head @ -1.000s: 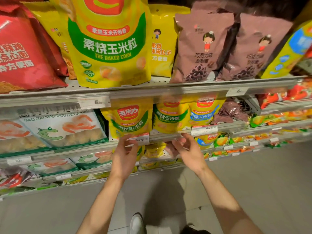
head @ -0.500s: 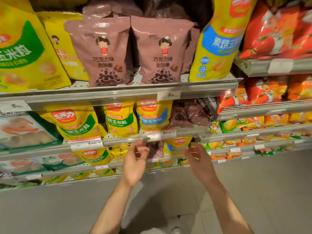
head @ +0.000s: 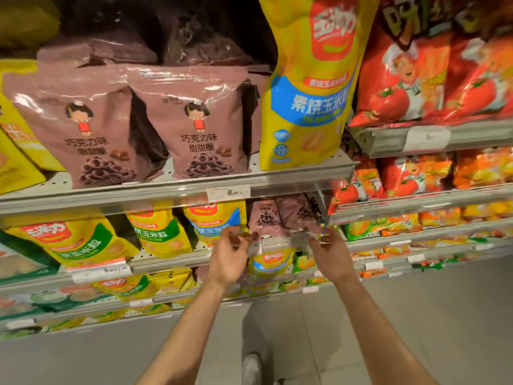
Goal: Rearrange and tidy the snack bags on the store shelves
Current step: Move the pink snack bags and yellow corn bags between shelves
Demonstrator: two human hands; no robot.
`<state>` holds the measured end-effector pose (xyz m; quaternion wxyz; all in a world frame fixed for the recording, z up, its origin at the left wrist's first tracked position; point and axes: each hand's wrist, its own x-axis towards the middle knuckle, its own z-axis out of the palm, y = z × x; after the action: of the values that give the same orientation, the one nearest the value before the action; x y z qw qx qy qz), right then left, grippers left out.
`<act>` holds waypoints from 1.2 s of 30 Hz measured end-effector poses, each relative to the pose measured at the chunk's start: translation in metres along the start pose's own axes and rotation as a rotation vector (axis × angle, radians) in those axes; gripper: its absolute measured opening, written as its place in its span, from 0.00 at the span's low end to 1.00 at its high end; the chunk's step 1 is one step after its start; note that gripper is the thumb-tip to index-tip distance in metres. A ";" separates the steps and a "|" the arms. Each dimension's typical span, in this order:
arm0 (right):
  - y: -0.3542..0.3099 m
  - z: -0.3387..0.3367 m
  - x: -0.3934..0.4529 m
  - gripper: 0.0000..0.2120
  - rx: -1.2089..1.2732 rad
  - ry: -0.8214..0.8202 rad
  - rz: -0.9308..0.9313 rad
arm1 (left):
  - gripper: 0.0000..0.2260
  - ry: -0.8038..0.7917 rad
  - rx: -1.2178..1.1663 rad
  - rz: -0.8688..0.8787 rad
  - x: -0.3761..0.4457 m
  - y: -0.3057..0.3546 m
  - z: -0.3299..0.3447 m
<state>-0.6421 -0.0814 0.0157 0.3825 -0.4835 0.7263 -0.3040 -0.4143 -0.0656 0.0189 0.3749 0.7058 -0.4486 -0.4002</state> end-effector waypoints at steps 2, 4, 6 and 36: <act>-0.007 0.010 0.020 0.06 -0.094 0.009 -0.022 | 0.07 -0.038 0.013 -0.023 0.017 -0.005 0.011; -0.006 0.022 0.038 0.11 -0.204 -0.003 0.018 | 0.07 -0.064 0.042 -0.033 0.030 -0.008 0.020; -0.005 0.034 0.050 0.22 -0.288 -0.020 0.048 | 0.03 -0.057 0.060 -0.025 0.040 -0.010 0.026; -0.021 0.038 0.072 0.51 -0.089 -0.176 0.060 | 0.06 0.080 -0.227 -0.189 0.048 -0.015 0.072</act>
<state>-0.6171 -0.1589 -0.0066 0.4320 -0.5027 0.7169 -0.2163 -0.4609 -0.1177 -0.0335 0.4305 0.7134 -0.3166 -0.4533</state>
